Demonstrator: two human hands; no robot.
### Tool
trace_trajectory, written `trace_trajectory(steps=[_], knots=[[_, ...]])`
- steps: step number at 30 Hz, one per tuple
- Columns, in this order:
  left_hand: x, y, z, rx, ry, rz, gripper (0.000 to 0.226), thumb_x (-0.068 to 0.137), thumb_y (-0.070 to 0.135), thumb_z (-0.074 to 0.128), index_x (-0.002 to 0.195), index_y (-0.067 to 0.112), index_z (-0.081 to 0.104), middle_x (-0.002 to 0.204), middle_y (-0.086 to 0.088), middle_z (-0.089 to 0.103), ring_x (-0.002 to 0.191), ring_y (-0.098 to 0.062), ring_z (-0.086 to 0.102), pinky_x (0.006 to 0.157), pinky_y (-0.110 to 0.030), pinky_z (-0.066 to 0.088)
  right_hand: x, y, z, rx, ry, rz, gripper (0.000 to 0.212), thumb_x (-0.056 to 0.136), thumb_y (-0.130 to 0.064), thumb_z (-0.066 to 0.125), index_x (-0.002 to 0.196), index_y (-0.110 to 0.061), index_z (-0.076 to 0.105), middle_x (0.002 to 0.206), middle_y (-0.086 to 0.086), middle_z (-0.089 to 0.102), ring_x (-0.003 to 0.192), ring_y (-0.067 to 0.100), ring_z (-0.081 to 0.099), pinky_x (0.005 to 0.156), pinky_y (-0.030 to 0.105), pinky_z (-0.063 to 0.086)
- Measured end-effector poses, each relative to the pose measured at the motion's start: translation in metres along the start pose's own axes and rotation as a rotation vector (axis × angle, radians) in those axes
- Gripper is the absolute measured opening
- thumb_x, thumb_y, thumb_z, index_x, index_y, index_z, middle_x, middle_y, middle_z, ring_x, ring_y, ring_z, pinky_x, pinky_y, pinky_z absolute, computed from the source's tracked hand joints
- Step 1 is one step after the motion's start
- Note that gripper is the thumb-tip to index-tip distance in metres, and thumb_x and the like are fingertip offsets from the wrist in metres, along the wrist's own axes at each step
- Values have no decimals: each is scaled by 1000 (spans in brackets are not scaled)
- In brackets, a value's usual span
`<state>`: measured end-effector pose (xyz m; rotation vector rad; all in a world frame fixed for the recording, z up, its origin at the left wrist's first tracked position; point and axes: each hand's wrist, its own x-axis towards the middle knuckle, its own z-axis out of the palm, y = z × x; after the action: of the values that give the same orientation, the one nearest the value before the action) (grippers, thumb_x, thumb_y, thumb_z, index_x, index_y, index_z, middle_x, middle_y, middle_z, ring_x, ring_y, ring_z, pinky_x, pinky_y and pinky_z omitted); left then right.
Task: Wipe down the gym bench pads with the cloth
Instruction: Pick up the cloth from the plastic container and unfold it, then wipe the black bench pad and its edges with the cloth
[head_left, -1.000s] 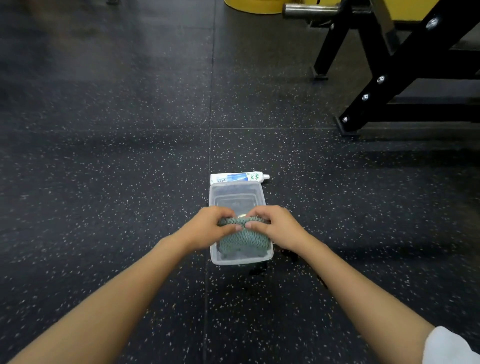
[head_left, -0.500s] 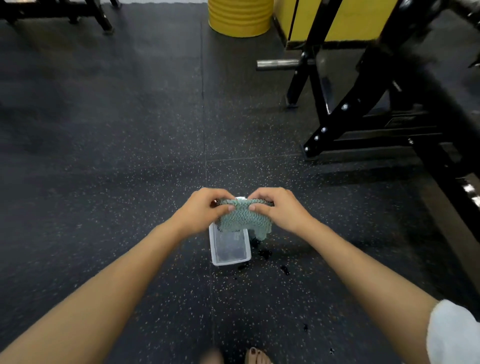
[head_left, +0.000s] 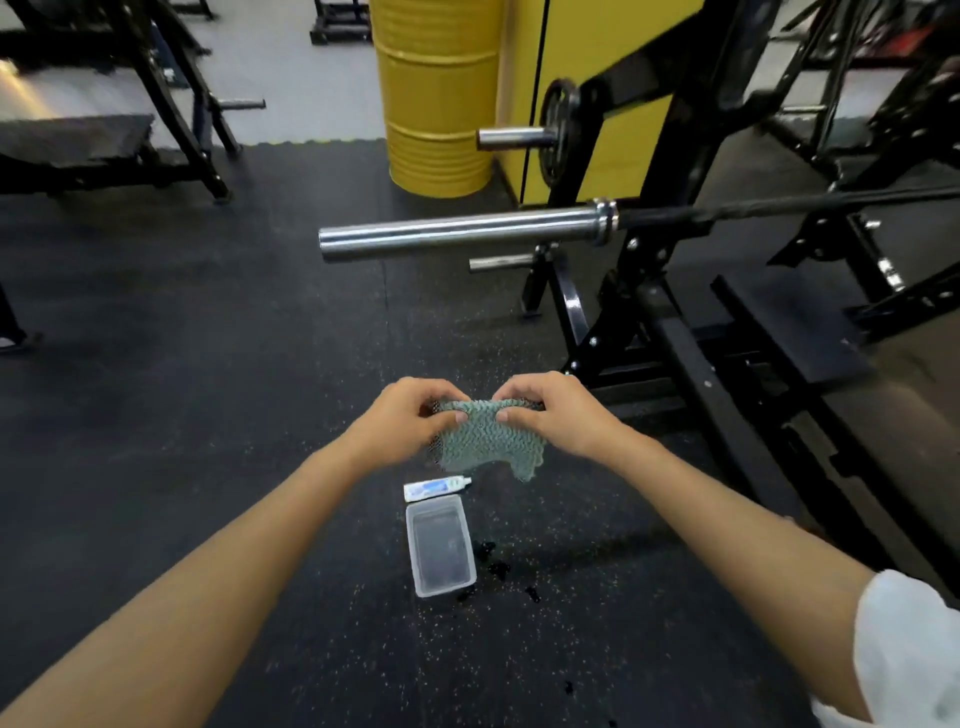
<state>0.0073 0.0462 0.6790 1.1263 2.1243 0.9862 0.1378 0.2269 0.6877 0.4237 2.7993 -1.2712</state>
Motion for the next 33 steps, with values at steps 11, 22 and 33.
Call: trace_trajectory(steps=[11,22,33], knots=[[8,142,-34,-21,-86,214,17,92,17,68,93,33,72,92,7,74,91,-18,69,88,-49,55,-86,-70,-115,-42,162,60,9,93,-23,67,102,-21,70,96,-13,67,98,5,61,92,30,50],[55,306,56,27,-283,463,10,92,19,68,95,28,71,95,4,73,90,-18,69,86,-40,57,-227,-31,-245,-209,345,179,14,93,-28,67,105,-22,70,97,-13,66,98,6,59,85,28,45],[127,467,225,-3,-339,612,10,91,16,70,91,26,70,66,26,65,62,9,57,62,-10,41,-363,83,-393,-295,437,270,15,92,-21,69,106,-16,72,82,-20,64,76,-14,55,69,5,37]])
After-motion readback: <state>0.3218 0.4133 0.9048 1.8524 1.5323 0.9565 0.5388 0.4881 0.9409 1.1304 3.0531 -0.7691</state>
